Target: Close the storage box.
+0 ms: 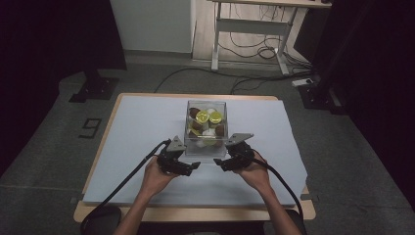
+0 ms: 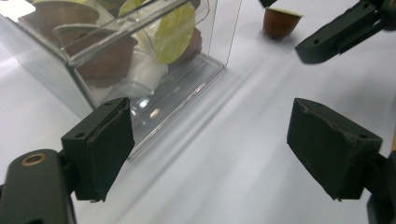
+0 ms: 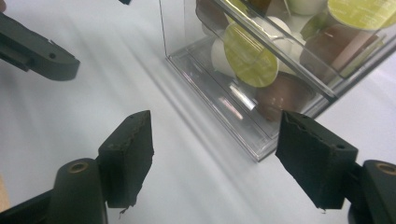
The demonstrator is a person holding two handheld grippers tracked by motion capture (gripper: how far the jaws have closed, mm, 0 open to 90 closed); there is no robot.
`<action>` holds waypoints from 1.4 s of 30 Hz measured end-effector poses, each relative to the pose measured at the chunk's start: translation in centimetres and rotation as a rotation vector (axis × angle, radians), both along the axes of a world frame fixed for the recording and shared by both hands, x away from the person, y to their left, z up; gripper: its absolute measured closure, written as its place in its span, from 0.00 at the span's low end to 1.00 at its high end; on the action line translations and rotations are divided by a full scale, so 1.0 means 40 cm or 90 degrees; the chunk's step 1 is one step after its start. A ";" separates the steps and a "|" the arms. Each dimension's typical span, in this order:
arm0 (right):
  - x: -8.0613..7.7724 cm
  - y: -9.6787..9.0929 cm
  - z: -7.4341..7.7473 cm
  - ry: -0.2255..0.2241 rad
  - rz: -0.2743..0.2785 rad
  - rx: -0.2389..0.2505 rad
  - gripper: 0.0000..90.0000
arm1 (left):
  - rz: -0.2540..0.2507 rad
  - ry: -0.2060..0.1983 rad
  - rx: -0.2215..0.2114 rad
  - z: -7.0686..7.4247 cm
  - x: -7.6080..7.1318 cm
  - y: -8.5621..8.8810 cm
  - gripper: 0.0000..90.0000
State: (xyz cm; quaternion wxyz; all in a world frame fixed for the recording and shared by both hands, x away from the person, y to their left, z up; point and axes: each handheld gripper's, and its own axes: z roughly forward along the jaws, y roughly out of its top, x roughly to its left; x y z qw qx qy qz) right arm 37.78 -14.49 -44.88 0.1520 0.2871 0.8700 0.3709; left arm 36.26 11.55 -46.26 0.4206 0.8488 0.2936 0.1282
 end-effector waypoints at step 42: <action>-0.083 -0.206 0.012 -0.024 -0.087 -0.008 0.20 | 0.083 -0.003 0.036 -0.059 -0.095 0.197 0.00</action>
